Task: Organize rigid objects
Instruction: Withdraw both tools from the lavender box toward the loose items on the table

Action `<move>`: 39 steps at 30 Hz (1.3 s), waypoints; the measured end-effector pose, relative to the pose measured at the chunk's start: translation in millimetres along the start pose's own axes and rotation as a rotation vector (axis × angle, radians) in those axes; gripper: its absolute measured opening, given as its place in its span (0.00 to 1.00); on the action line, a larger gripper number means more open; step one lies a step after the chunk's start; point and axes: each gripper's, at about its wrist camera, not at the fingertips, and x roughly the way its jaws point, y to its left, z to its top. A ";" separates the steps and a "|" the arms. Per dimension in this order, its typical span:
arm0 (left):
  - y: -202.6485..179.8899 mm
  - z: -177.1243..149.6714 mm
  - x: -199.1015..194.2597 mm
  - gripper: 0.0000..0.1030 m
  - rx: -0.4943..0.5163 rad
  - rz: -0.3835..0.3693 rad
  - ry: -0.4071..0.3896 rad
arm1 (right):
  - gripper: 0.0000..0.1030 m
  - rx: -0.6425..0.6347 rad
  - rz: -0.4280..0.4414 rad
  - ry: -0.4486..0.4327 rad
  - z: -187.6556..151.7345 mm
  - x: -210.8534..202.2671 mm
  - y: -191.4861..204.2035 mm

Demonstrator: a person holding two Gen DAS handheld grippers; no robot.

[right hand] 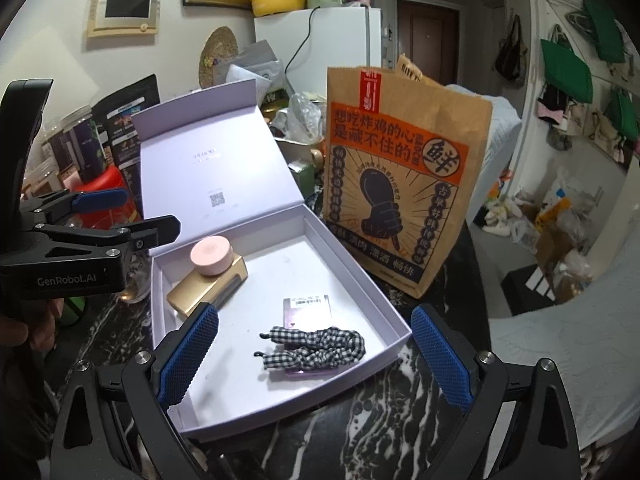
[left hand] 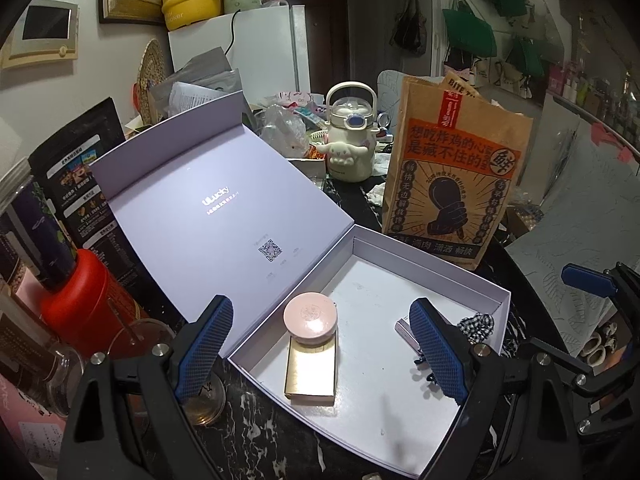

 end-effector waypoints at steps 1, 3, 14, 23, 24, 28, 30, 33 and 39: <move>-0.4 -0.9 -3.2 0.88 -0.001 0.001 -0.002 | 0.96 0.001 -0.002 -0.004 -0.7 -2.8 0.2; -1.3 -2.9 -8.3 0.88 -0.004 -0.003 -0.004 | 0.96 0.002 -0.007 -0.008 -2.4 -7.4 0.9; -11.8 -24.7 -32.9 0.88 -0.003 -0.020 -0.006 | 0.96 -0.010 -0.027 -0.032 -20.2 -34.6 5.9; -17.4 -47.8 -52.1 0.88 -0.012 -0.047 -0.005 | 0.96 0.011 -0.028 -0.031 -42.5 -53.2 8.5; -18.0 -51.0 -54.0 0.88 -0.013 -0.054 -0.003 | 0.96 0.013 -0.027 -0.030 -45.2 -55.2 8.8; -20.2 -63.5 -61.0 0.88 -0.012 -0.061 0.003 | 0.96 0.013 -0.026 -0.023 -56.5 -61.8 12.2; -21.5 -69.2 -64.9 0.88 -0.008 -0.057 0.002 | 0.96 0.010 -0.031 -0.021 -62.0 -64.9 15.8; -22.2 -78.2 -71.6 0.88 -0.005 -0.055 0.003 | 0.96 0.001 -0.030 -0.023 -68.0 -68.8 21.3; -24.1 -88.6 -77.4 0.88 0.002 -0.052 0.006 | 0.96 0.006 -0.008 -0.026 -82.4 -77.9 30.0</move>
